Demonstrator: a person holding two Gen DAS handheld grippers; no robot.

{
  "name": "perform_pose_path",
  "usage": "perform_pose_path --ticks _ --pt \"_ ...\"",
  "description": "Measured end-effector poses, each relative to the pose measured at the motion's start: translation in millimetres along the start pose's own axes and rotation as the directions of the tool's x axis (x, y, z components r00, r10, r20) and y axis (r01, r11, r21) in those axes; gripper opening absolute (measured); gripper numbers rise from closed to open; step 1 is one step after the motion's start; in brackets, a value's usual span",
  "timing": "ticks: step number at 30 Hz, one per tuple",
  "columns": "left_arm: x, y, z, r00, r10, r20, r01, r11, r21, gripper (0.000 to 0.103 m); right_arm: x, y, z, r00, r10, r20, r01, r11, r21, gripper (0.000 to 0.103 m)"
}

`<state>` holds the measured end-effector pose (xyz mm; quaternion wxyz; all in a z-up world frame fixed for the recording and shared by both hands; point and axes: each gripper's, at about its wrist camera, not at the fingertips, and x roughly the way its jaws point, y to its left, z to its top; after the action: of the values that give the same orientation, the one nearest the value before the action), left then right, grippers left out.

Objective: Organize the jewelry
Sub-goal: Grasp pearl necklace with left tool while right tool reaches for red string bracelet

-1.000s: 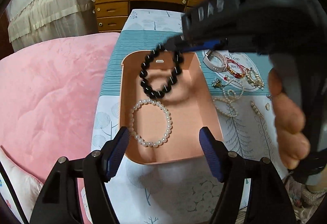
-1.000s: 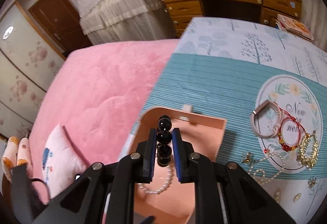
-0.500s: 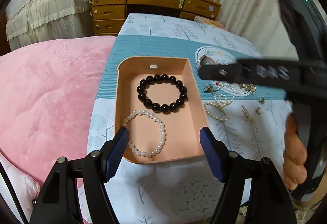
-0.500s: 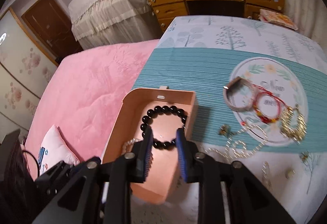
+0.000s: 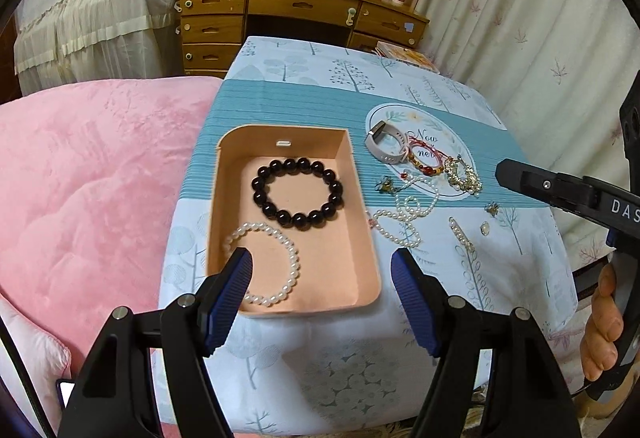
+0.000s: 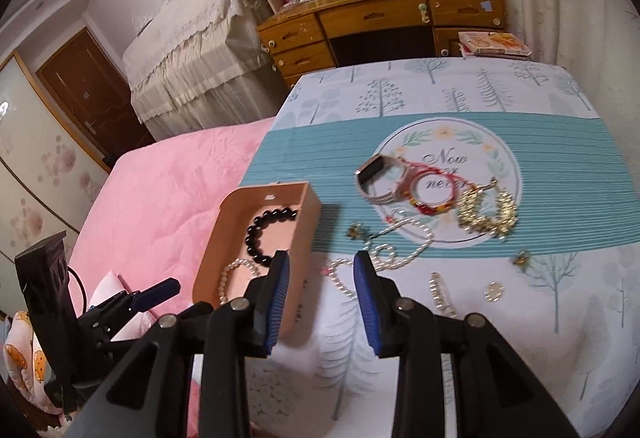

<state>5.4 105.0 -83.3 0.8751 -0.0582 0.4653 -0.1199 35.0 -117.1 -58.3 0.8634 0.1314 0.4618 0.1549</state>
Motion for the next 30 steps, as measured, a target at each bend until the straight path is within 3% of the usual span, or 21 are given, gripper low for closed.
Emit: perform_pose_path --ticks 12,19,25,30 --pt "63 -82 27 0.996 -0.02 -0.091 0.036 0.983 0.178 0.07 22 -84 -8 0.999 -0.043 -0.027 0.045 0.995 0.092 0.034" --pt "111 -112 28 0.98 0.006 -0.199 0.047 0.965 0.258 0.052 35 -119 -19 0.998 -0.027 -0.047 0.033 0.993 0.114 0.034" --pt "134 -118 31 0.974 0.043 -0.223 0.024 0.957 0.289 0.041 39 -129 -22 0.999 0.004 -0.04 -0.001 0.996 0.088 0.034" --pt "147 -127 31 0.968 0.092 -0.232 -0.008 0.94 0.34 0.039 42 -134 -25 0.999 0.027 -0.043 -0.024 0.996 0.082 0.034"
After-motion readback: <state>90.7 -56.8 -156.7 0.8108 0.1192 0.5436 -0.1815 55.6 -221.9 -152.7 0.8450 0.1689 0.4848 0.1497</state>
